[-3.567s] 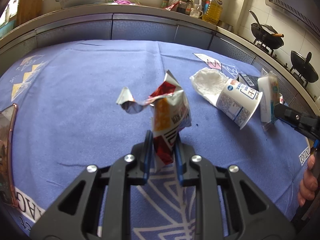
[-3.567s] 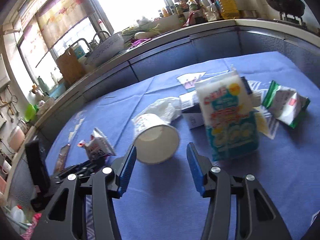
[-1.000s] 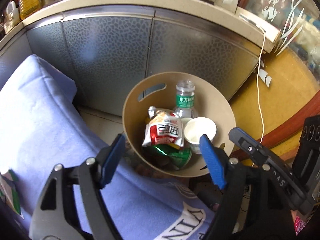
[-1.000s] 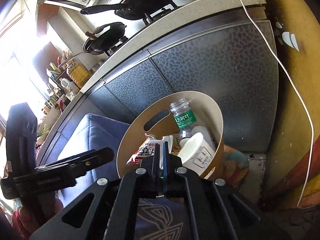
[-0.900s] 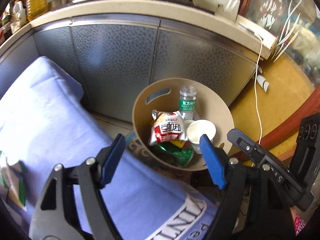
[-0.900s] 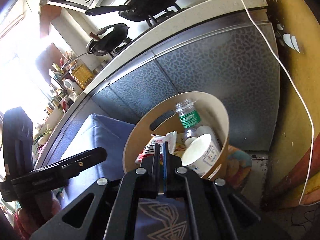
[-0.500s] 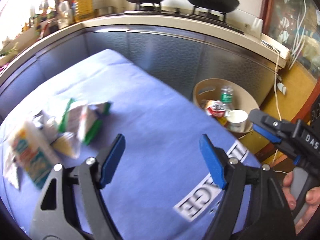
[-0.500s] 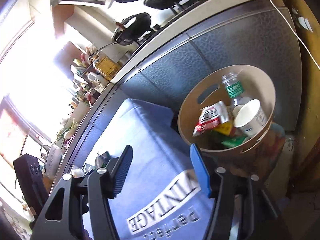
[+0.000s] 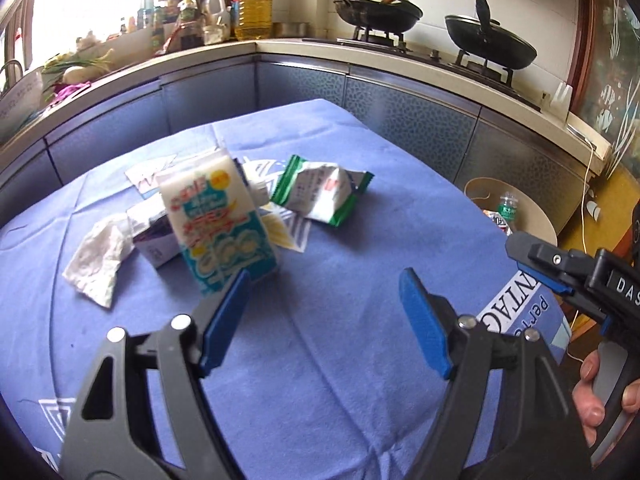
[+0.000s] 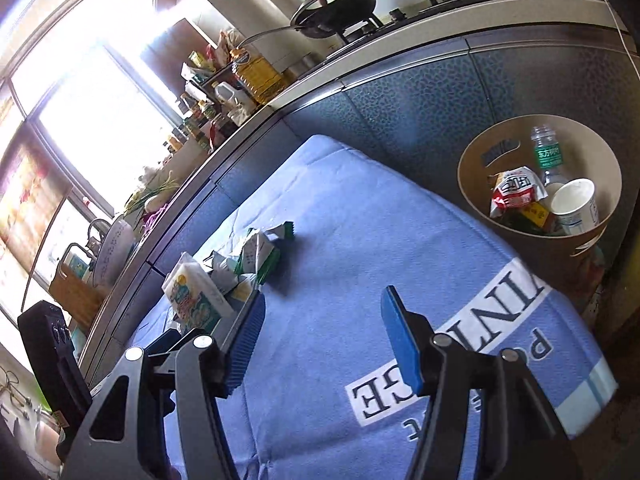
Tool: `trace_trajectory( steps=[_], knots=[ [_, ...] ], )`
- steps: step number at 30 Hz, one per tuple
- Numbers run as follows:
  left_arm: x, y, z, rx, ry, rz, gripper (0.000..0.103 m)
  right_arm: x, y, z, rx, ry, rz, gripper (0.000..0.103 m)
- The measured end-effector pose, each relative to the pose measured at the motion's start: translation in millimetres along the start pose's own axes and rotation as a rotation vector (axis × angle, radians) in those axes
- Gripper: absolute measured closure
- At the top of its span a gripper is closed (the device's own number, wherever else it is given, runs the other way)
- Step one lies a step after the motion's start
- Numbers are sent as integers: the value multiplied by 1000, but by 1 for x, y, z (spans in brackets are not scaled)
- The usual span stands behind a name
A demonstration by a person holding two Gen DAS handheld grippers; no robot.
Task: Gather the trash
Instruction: 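Return both tools to the table toward the sponge package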
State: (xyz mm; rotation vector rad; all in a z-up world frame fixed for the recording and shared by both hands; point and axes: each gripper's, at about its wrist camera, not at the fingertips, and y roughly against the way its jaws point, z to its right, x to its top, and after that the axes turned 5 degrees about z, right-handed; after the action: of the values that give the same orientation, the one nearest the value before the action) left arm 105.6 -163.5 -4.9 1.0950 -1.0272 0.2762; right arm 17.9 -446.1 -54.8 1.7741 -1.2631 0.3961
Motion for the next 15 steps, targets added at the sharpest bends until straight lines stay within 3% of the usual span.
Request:
trace_trajectory(
  steps=[15],
  knots=[
    [-20, 18, -49, 51, 79, 8, 29, -22, -16, -47, 23, 81, -73, 44]
  ],
)
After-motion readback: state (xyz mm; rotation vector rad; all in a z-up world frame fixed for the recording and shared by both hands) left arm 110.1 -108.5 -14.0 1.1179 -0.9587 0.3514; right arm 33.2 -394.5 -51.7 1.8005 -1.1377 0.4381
